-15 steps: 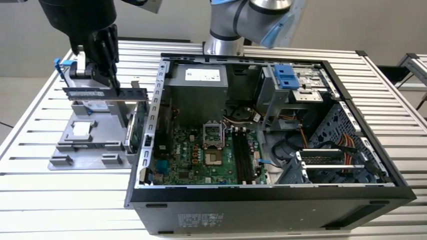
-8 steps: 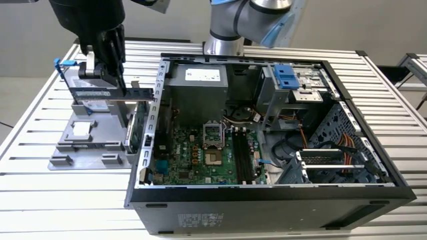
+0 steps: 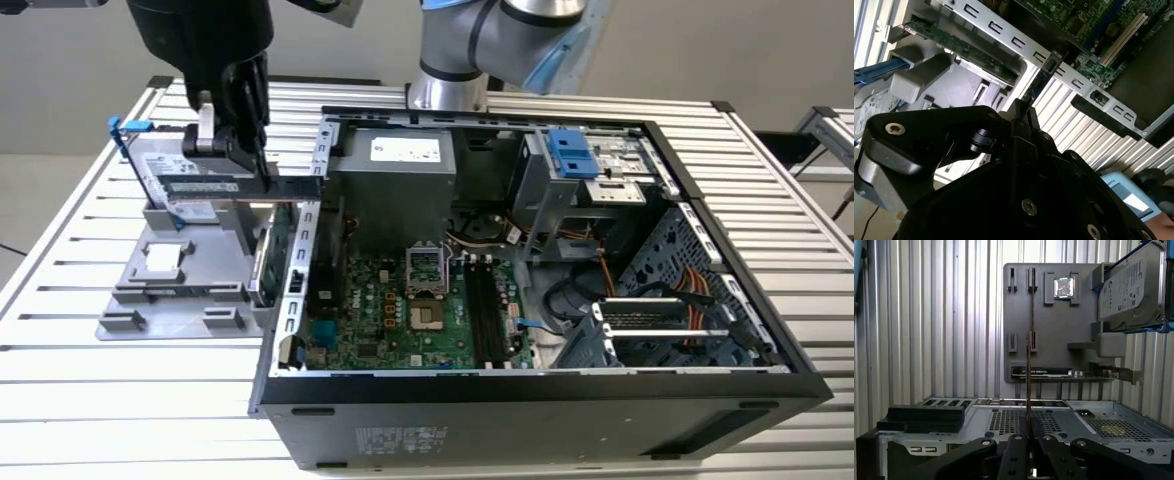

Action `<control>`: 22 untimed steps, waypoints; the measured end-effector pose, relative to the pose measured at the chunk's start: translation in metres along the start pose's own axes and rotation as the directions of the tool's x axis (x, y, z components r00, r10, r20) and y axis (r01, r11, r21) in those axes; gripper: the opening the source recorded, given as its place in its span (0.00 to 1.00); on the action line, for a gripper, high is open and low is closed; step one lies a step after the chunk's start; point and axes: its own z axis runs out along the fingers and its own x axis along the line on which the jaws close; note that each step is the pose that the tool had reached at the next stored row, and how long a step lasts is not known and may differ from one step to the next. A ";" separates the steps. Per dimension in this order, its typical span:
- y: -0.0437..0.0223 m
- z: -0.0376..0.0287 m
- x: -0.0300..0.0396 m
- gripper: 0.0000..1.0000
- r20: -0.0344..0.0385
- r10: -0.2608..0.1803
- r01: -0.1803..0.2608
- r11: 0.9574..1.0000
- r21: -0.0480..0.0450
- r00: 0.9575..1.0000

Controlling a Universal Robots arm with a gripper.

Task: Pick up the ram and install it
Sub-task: 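Pick up the ram and move it above insertion slot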

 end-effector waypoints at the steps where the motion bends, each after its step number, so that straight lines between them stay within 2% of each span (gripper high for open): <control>1: -0.0019 0.0000 0.0000 0.00 0.000 0.000 0.000 1.000 0.000 1.000; 22: -0.0435 0.0000 -0.0005 0.00 0.000 0.000 0.000 1.000 0.000 1.000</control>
